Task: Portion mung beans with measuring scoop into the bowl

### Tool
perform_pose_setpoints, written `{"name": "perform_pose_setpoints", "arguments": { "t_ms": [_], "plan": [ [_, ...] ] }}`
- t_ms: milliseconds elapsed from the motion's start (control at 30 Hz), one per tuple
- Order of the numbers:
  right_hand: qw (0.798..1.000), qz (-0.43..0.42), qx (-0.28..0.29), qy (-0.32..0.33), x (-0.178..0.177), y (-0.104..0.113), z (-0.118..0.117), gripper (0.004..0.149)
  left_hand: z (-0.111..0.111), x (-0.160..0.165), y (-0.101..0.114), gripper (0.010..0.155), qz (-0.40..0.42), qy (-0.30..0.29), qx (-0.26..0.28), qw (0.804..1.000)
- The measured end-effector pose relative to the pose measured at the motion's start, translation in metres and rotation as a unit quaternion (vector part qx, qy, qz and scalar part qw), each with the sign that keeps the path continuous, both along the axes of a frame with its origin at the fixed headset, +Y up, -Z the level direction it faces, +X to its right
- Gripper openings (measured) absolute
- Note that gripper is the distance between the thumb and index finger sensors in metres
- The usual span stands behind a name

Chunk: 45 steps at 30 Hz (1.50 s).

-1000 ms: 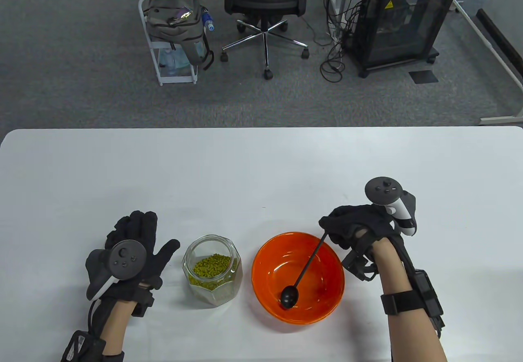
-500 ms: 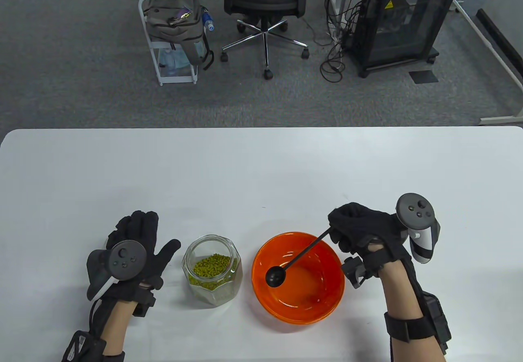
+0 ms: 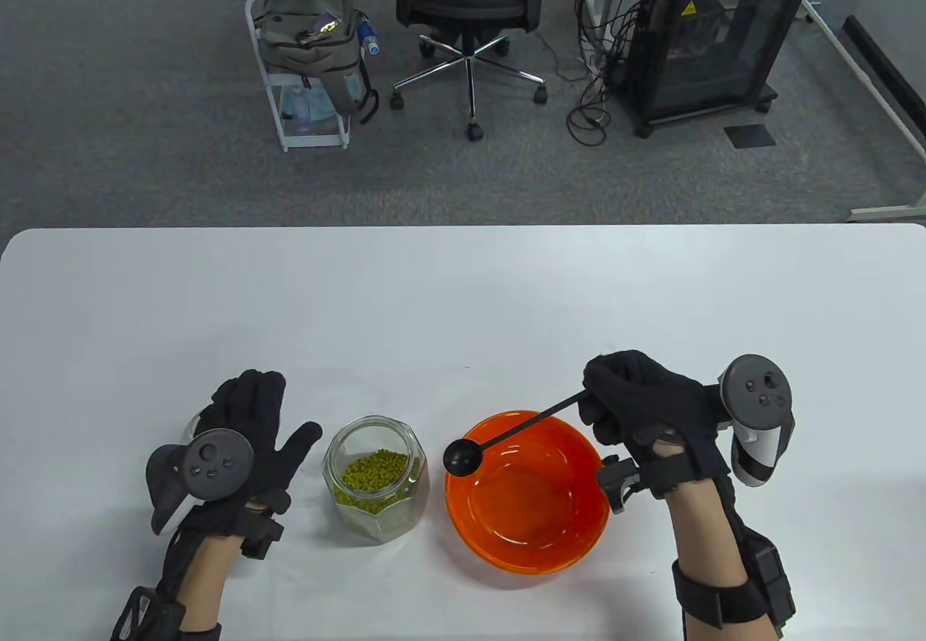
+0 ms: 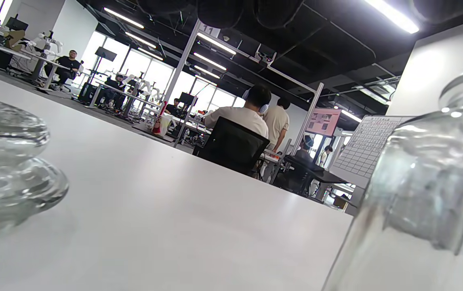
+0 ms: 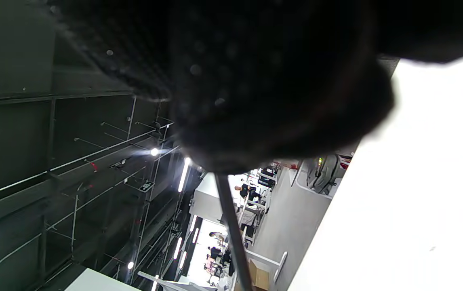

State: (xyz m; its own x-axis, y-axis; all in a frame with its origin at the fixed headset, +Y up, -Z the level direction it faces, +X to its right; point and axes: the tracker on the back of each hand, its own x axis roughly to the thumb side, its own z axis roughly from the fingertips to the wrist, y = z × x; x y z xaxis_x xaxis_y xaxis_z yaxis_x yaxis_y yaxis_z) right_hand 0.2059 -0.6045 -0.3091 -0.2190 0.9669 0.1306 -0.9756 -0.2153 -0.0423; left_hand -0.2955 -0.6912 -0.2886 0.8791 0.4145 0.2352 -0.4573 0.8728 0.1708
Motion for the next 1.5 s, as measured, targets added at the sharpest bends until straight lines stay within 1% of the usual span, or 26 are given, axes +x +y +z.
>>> {"name": "perform_pose_setpoints", "arguments": {
  "t_ms": [133, 233, 333, 400, 567, 633, 733, 1033, 1167, 1300, 1500],
  "plan": [
    [1.000, -0.004, 0.015, -0.001, -0.006, 0.007, 0.001, 0.038, 0.002, 0.001, 0.002, 0.091, 0.039, -0.021, 0.013, 0.999],
    [1.000, -0.017, 0.022, -0.005, -0.010, 0.011, 0.003, 0.037, 0.003, 0.005, 0.004, 0.095, 0.092, -0.068, 0.017, 0.993],
    [0.999, -0.015, 0.031, -0.006, -0.014, 0.016, 0.005, 0.038, 0.004, 0.017, 0.003, 0.102, 0.148, -0.130, -0.001, 0.980],
    [0.999, -0.018, 0.032, -0.005, -0.017, 0.018, 0.007, 0.038, 0.005, 0.026, 0.002, 0.109, 0.169, -0.152, -0.001, 0.974],
    [0.999, -0.019, 0.043, -0.015, -0.028, 0.024, 0.009, 0.038, 0.008, 0.046, 0.000, 0.120, 0.160, -0.184, -0.012, 0.970],
    [0.998, -0.015, 0.052, -0.024, -0.034, 0.026, 0.009, 0.038, 0.008, 0.051, -0.002, 0.123, 0.157, -0.200, -0.027, 0.967],
    [0.998, -0.005, 0.059, -0.025, -0.040, 0.028, 0.010, 0.038, 0.007, 0.055, -0.004, 0.125, 0.149, -0.200, -0.027, 0.968],
    [0.998, -0.001, 0.060, -0.022, -0.056, 0.028, 0.005, 0.038, 0.005, 0.062, -0.009, 0.125, 0.104, -0.187, -0.047, 0.976],
    [0.998, 0.007, 0.056, -0.022, -0.062, 0.025, 0.002, 0.038, 0.004, 0.063, -0.010, 0.125, 0.100, -0.191, -0.058, 0.975],
    [0.998, 0.013, 0.052, -0.022, -0.067, 0.021, -0.001, 0.038, 0.002, 0.064, -0.012, 0.124, 0.103, -0.204, -0.082, 0.970],
    [0.998, 0.030, 0.049, -0.010, -0.079, 0.018, -0.002, 0.038, 0.002, 0.065, -0.014, 0.123, 0.116, -0.208, -0.096, 0.967]
  ]
}}
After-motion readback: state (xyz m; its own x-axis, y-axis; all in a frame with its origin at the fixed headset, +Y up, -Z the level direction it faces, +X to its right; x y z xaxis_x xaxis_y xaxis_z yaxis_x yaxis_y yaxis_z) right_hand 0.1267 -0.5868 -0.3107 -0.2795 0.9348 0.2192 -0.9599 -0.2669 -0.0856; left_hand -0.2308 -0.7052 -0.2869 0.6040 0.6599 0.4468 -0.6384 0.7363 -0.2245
